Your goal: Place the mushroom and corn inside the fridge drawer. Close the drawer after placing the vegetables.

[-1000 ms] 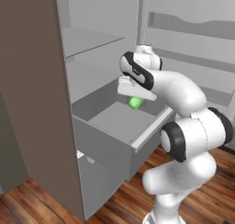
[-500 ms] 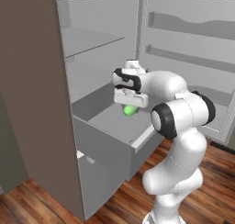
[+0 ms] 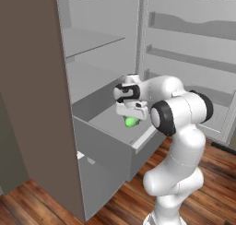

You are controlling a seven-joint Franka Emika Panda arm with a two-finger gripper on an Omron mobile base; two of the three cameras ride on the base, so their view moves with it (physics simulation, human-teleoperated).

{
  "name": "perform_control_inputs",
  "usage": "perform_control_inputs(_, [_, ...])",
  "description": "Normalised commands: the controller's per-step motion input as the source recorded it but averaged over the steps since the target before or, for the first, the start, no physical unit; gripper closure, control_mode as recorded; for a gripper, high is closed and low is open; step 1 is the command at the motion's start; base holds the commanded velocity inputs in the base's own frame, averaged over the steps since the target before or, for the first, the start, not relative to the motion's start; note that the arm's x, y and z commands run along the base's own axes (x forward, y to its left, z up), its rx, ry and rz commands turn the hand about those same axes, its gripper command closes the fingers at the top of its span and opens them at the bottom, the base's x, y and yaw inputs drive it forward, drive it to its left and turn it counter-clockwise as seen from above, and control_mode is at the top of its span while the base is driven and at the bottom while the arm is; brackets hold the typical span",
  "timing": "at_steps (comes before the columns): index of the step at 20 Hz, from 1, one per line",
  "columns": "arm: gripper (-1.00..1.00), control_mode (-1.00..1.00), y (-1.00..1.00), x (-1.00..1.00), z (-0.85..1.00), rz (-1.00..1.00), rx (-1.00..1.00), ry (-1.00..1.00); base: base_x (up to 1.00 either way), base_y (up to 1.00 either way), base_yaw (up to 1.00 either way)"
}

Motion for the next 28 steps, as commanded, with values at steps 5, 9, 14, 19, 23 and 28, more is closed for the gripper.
perform_control_inputs(5, [1.00,-1.00,-0.22,-0.20,-0.52,0.00,0.00,-0.05,0.00,0.00,0.00])
perform_control_inputs(9, [1.00,-1.00,-0.05,-0.09,-0.30,0.00,0.00,0.00,0.00,0.00,0.00])
perform_control_inputs(14, [1.00,-1.00,-0.13,-0.58,-0.18,0.00,0.00,0.00,0.00,0.00,0.00])
perform_control_inputs(19, [1.00,-1.00,-0.08,-0.43,-0.08,0.00,0.00,-0.03,0.00,0.00,0.00])
perform_control_inputs(23, [-1.00,-1.00,-0.04,-0.17,-0.08,0.00,-0.03,-0.02,0.00,0.00,0.00])
perform_control_inputs(28, [-1.00,-1.00,-0.01,-0.01,0.00,0.00,0.00,-0.03,0.00,0.00,0.00])
